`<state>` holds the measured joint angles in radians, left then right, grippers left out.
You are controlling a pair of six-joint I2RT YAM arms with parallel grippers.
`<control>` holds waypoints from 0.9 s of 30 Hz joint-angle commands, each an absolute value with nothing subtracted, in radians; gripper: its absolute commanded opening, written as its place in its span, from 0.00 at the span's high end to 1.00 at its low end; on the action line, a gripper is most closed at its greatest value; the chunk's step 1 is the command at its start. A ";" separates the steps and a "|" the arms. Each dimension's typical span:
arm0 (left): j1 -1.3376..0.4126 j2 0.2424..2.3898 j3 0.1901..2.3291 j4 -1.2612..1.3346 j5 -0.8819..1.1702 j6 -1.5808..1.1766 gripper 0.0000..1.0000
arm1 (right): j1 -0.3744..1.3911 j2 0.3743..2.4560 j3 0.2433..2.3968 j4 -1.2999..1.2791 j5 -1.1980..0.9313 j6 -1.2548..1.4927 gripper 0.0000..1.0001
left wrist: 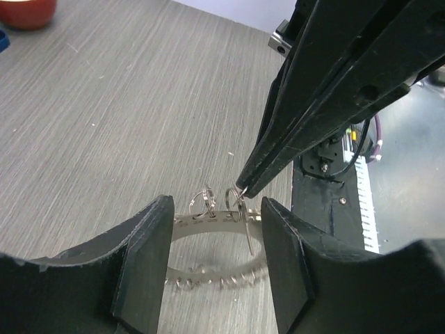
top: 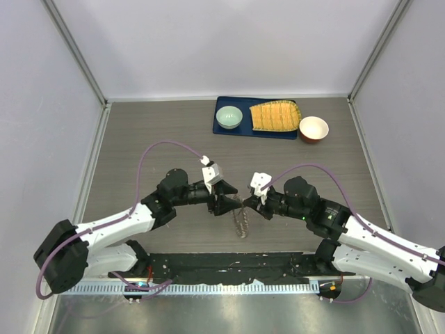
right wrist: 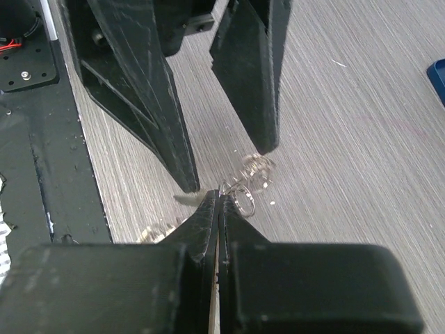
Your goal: Put the keys on the keyring
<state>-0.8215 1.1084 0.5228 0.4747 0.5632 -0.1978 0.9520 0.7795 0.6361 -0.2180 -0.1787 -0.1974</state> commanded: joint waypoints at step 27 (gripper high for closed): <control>-0.939 1.170 0.459 0.636 0.537 -0.281 0.37 | 0.951 0.775 0.696 -0.156 -0.124 -0.207 0.99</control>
<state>-0.8856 1.1759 0.4538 0.5343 0.5800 -0.2634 0.9520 0.7792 0.6464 -0.2333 -0.1387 -0.2081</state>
